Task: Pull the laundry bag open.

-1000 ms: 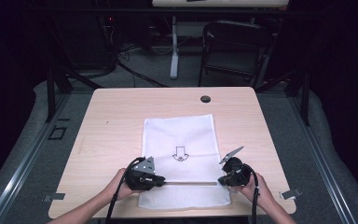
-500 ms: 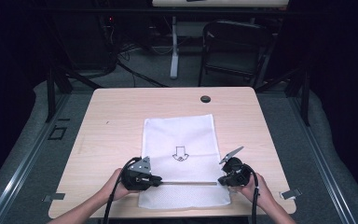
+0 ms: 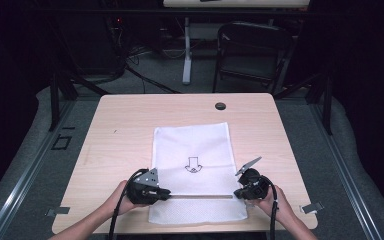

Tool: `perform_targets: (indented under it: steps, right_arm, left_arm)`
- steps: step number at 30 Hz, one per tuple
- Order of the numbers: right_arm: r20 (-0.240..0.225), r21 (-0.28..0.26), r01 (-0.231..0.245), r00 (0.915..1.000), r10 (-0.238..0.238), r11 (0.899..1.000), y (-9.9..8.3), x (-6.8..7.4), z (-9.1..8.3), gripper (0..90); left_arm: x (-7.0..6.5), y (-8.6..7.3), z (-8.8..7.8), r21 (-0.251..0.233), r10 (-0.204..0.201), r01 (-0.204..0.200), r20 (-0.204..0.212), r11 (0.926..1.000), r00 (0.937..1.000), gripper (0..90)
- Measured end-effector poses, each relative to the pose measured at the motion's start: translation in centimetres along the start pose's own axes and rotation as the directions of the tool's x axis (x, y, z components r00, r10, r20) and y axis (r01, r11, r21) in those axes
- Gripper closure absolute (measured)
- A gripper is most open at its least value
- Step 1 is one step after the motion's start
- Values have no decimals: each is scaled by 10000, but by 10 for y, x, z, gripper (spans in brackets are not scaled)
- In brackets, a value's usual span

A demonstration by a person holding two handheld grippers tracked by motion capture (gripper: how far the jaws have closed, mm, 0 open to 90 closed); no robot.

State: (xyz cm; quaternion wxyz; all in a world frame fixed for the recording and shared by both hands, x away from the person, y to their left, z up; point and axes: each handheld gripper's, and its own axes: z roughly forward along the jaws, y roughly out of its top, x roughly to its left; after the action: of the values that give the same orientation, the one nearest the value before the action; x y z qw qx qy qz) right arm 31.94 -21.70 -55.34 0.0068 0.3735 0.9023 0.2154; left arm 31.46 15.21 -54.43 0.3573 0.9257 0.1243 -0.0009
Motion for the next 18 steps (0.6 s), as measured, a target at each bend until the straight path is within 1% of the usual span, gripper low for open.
perform_targets:
  steps: [3,4,6,7,9,10,11,12,13,14,15,17,18]
  right_arm:
    - [7,10,1,10000,-1,10000,0,0,0,900]
    - [0,5,-5,10000,5,10000,0,0,0,900]
    - [33,20,8,10000,-8,10000,0,0,0,900]
    - [-35,-30,-12,10000,12,10000,0,1,0,900]
    - [13,39,81,10000,-81,10000,0,1,0,900]
    - [69,-19,54,10000,-54,10000,0,2,0,900]
    - [70,-9,62,10000,-62,10000,0,2,0,900]
    - [55,50,112,9999,-112,9999,0,1,0,900]
    - [7,29,90,10000,-90,10000,0,1,0,900]
    - [-32,-5,55,10000,-55,10000,0,1,0,900]
    - [-8,30,81,10000,-81,10000,0,0,0,900]
    - [-1,63,70,10000,-70,10000,1,0,0,900]
    - [-12,62,72,10000,-72,10000,1,0,0,900]
  left_arm:
    - [1,-4,-3,-139,-217,217,-37,9997,9998,822]
    - [1,-4,-3,-91,-132,132,-37,9999,9999,822]
    - [1,-5,-4,-145,-133,132,-39,9998,9999,822]
    - [1,-5,-4,-82,-91,90,-79,9999,9999,822]
    - [2,-5,-5,-156,-112,112,-12,9998,9999,822]
    - [1,-5,-5,-59,-52,51,-87,10000,9999,823]
    - [1,-6,-6,-154,-83,82,-54,9998,10000,822]
    - [1,-6,-6,-149,-99,98,-54,9998,9999,823]
    - [1,-6,-7,-34,-13,13,-117,10000,9999,823]
    - [2,-8,-8,-108,-89,88,-95,9999,9999,822]
    - [2,-10,-8,-199,-257,255,-105,9995,9996,823]
    - [3,-11,-10,-103,-205,203,-144,9997,9997,823]
    - [2,-12,-11,-187,-286,284,-112,9994,9995,822]
